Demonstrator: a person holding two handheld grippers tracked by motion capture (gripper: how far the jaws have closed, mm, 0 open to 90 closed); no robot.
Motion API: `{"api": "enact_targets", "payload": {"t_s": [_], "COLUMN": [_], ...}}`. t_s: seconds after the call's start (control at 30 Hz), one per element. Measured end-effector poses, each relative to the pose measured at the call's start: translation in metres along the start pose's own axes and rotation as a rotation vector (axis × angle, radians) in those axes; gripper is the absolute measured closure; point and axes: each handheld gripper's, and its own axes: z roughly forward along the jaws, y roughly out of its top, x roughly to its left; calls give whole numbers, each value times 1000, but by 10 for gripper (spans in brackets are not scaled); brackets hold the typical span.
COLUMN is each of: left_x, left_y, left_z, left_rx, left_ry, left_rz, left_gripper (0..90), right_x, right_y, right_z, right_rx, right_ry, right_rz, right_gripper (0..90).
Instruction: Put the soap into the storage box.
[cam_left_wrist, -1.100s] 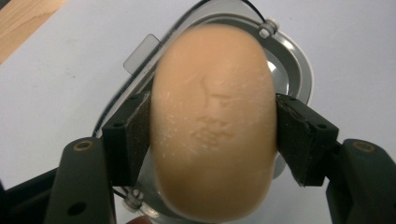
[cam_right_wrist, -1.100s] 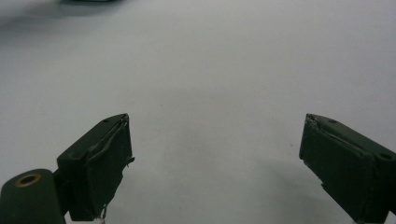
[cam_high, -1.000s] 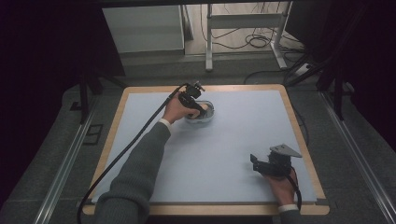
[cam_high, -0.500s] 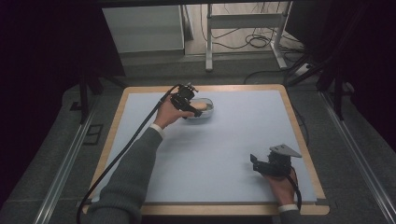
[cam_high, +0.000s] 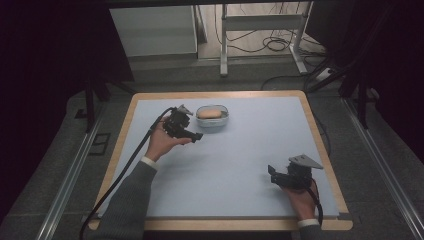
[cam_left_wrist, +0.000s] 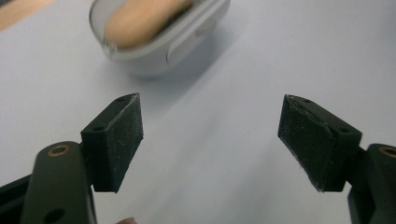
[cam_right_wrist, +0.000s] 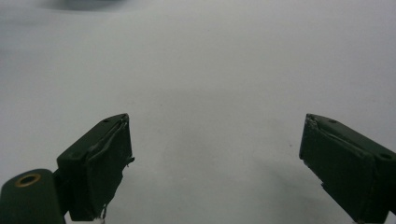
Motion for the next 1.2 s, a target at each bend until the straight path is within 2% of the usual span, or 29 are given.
{"api": "enact_targets", "payload": {"t_s": [0.13, 0.33, 0.4, 0.5, 0.67, 0.87, 1.2], "left_x": [-2, -7, -8, -10, -11, -7, -8], "left_y": [-30, -69, -79, -98, -119, -131, -132], "left_z": [-8, -17, -19, -21, -25, -28, -31], "left_rx": [-23, -24, -23, -25, -22, -24, -31], "left_ry": [-3, 1, 13, 7, 12, 20, 20], "left_rz": [-36, -78, -87, -116, -141, -168, -167], "left_gripper": [217, 205, 205, 200, 201, 199, 193], "right_x": [0, 0, 0, 0, 0, 0, 0], "right_y": [0, 0, 0, 0, 0, 0, 0], "right_z": [0, 0, 0, 0, 0, 0, 0], "right_rx": [-1, -1, -1, -2, -2, -2, -7], "right_ry": [-1, -3, -4, -5, -6, -4, 8], "right_rz": [-1, -1, -1, -1, 0, -3, -4], "right_gripper": [93, 93, 93, 93, 93, 93, 93]}}
